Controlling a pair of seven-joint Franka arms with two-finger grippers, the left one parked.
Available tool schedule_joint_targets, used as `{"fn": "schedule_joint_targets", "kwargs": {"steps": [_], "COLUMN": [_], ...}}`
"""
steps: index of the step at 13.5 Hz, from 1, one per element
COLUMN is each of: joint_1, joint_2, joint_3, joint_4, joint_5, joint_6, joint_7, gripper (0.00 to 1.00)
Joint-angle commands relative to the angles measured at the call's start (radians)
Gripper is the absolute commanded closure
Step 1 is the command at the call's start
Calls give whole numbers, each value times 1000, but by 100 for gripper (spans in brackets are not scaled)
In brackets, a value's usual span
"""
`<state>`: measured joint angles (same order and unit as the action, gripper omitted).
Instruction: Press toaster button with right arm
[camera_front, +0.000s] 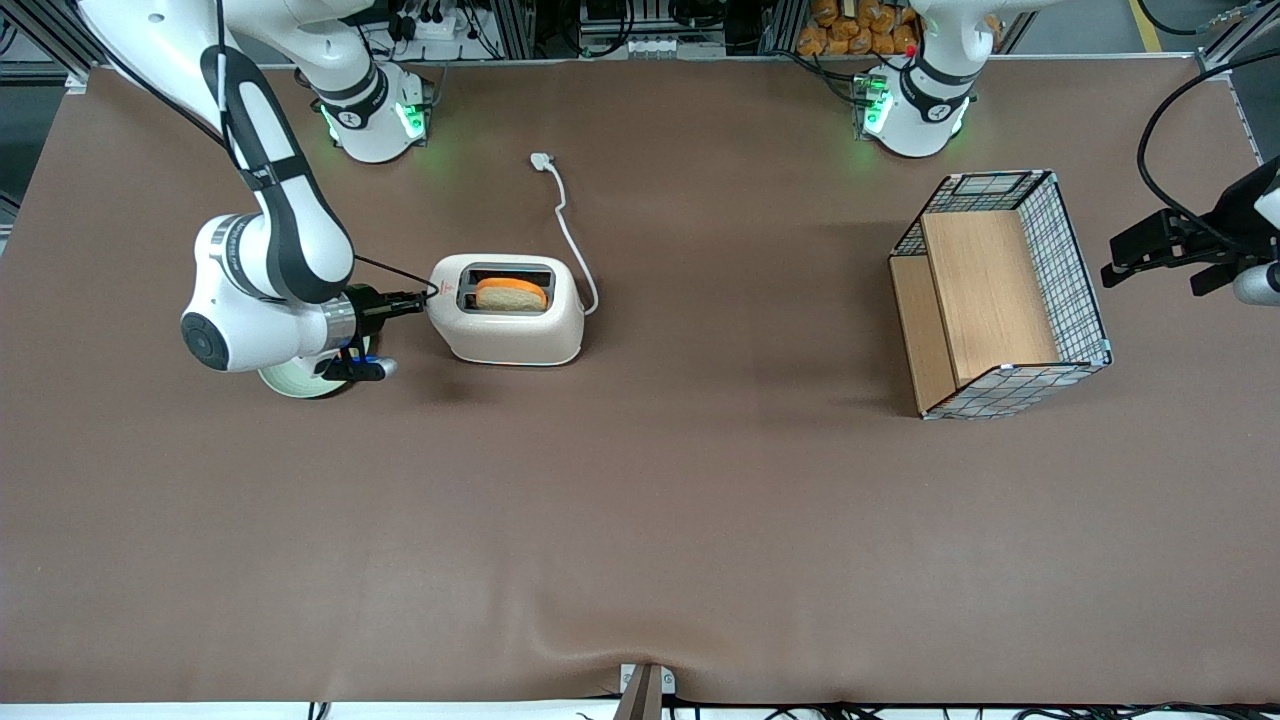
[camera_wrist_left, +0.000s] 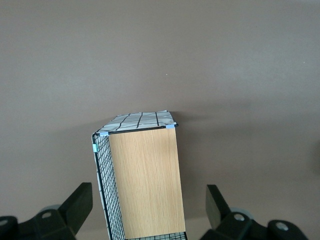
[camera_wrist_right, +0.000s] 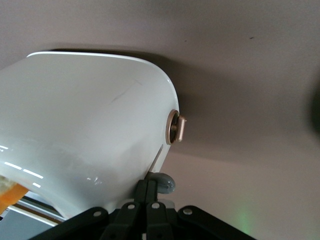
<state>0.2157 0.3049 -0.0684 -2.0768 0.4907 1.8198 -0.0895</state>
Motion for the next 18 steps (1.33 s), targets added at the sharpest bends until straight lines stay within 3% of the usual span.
{"fn": "schedule_joint_targets", "kwargs": {"steps": [1,18], "joint_1": [-1,-30], "joint_2": [43,125], "joint_3": [5,5], "joint_4": [-2,9], "joint_5": [35,103], "joint_6": [16,56], "joint_7": [-13,-44], "gripper": [100,100]}}
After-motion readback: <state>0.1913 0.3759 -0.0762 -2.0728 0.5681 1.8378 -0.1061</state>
